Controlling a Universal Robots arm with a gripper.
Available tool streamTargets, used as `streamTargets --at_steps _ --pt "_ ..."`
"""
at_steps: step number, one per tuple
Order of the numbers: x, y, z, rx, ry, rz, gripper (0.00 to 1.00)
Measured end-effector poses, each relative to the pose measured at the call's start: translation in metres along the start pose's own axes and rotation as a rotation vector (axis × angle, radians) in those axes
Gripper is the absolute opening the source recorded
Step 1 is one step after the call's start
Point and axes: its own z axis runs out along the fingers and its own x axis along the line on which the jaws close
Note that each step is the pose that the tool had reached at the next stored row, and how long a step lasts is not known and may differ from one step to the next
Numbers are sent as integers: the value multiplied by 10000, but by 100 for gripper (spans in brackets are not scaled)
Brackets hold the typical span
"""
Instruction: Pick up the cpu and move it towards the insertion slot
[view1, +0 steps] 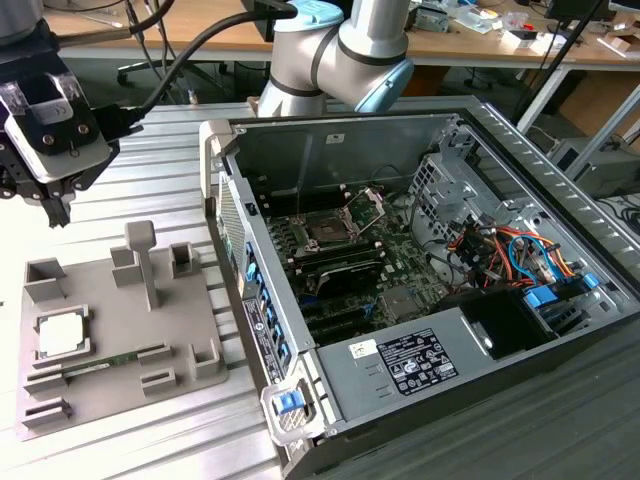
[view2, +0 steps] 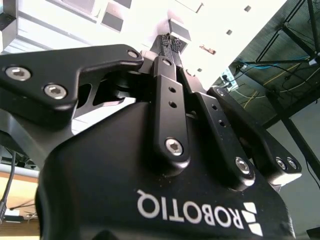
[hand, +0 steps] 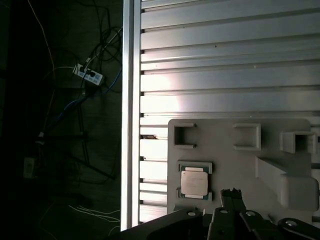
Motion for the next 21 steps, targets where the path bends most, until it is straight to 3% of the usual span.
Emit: streamTargets --at_steps 21 --pt "9 -20 81 1 1 0 11"
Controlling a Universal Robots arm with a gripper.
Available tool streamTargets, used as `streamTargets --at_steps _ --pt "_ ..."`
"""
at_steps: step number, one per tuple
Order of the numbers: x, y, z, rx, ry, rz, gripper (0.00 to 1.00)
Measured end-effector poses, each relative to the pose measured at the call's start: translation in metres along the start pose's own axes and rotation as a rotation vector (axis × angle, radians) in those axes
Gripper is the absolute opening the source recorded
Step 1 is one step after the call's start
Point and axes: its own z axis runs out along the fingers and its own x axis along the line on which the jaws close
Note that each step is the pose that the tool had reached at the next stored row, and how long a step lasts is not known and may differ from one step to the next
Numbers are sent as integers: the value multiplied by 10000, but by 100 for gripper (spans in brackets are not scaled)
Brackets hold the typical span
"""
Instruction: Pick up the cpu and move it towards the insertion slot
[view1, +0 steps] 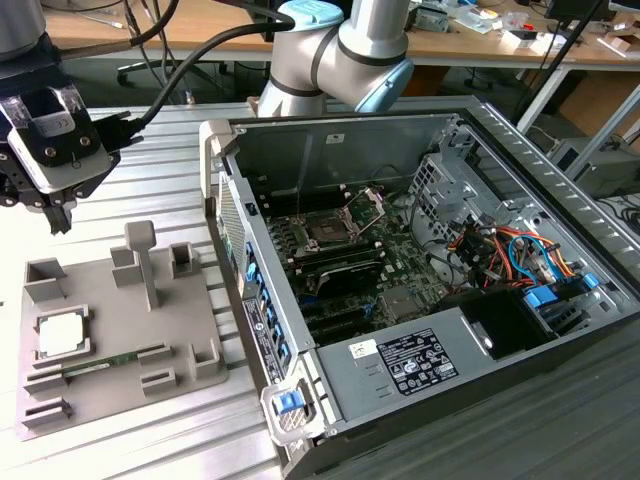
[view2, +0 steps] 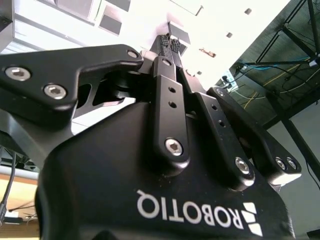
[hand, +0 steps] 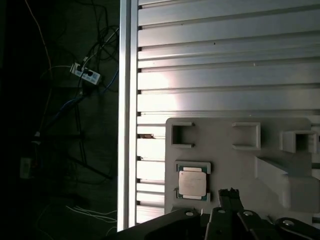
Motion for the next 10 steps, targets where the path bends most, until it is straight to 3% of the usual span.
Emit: streamTargets --at_steps 10 --pt "6 -10 37 -1 0 0 11"
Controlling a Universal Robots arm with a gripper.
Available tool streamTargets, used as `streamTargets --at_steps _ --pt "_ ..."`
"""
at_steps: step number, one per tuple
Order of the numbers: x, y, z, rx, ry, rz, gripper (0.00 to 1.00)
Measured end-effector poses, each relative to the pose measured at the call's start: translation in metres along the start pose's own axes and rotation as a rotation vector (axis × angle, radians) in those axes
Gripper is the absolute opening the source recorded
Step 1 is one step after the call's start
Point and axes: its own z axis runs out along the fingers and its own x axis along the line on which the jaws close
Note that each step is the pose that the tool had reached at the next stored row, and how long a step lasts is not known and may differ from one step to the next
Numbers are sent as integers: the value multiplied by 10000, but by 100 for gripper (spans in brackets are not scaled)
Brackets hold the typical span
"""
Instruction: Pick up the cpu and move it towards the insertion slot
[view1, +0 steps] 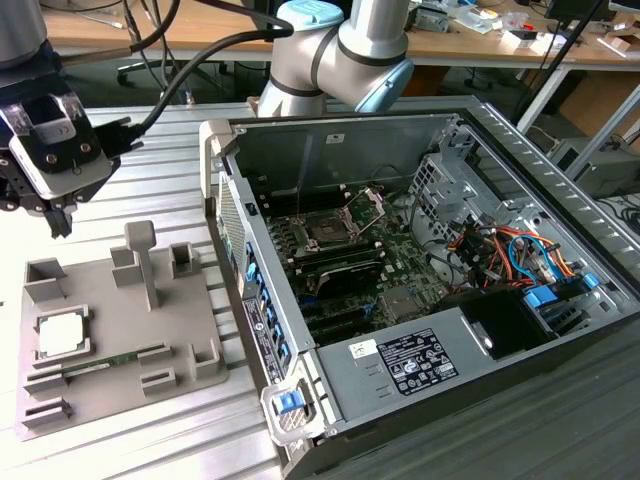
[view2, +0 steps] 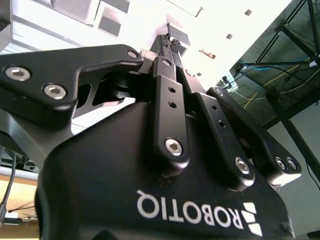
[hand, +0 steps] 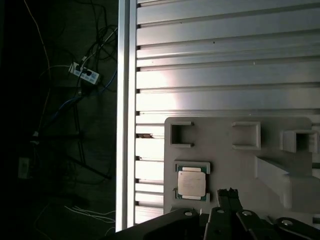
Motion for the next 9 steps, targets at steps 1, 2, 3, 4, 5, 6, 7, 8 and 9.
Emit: streamTargets --at_steps 1,2,3,4,5,6,7,8,9 --pt "0 -1 2 0 0 0 11" --pt "1 -3 5 0 1 0 11" --pt "1 -4 7 0 0 0 11" --pt "2 -6 11 0 -1 -1 11" --pt "2 -8 13 0 -2 -1 11" --pt "3 -11 16 -1 -3 -1 11" --pt "4 -13 18 1 -3 0 11" --pt "6 -16 19 0 0 0 11" --pt "7 -18 21 0 -1 0 11"
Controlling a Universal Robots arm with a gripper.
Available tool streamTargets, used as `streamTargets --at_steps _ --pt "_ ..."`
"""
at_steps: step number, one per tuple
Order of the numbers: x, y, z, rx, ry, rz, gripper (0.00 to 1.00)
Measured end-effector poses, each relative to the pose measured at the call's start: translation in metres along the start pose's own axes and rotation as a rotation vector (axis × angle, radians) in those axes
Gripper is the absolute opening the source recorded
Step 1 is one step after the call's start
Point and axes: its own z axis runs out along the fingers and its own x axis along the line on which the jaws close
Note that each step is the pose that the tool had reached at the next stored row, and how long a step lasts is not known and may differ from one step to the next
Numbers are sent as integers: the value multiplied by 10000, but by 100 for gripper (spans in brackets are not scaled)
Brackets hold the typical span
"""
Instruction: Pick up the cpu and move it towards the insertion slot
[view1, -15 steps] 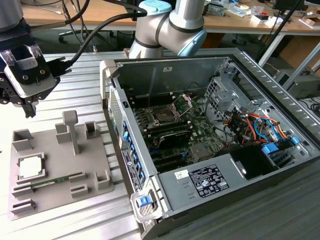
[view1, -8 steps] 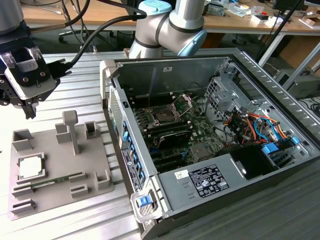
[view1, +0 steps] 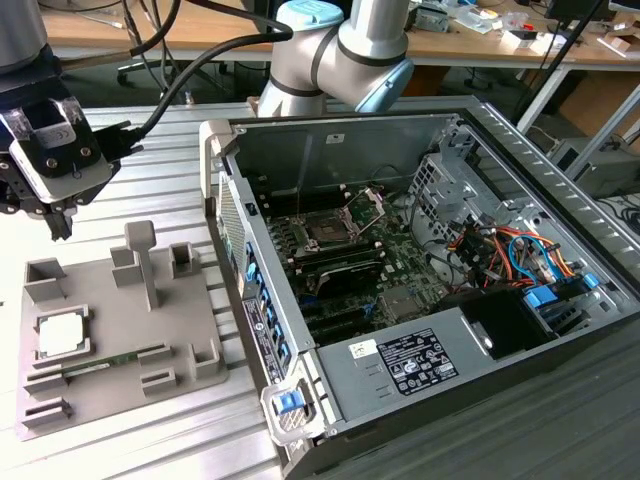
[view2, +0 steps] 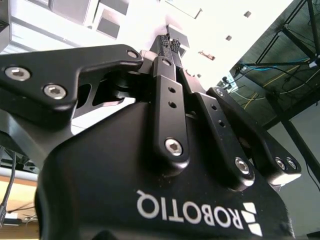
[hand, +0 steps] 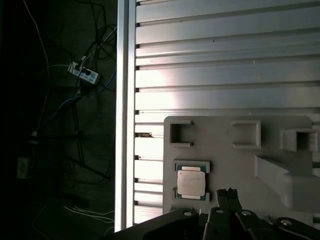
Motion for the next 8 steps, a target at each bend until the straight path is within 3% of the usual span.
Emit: streamTargets --at_steps 8 --pt "2 -10 36 1 1 0 11"
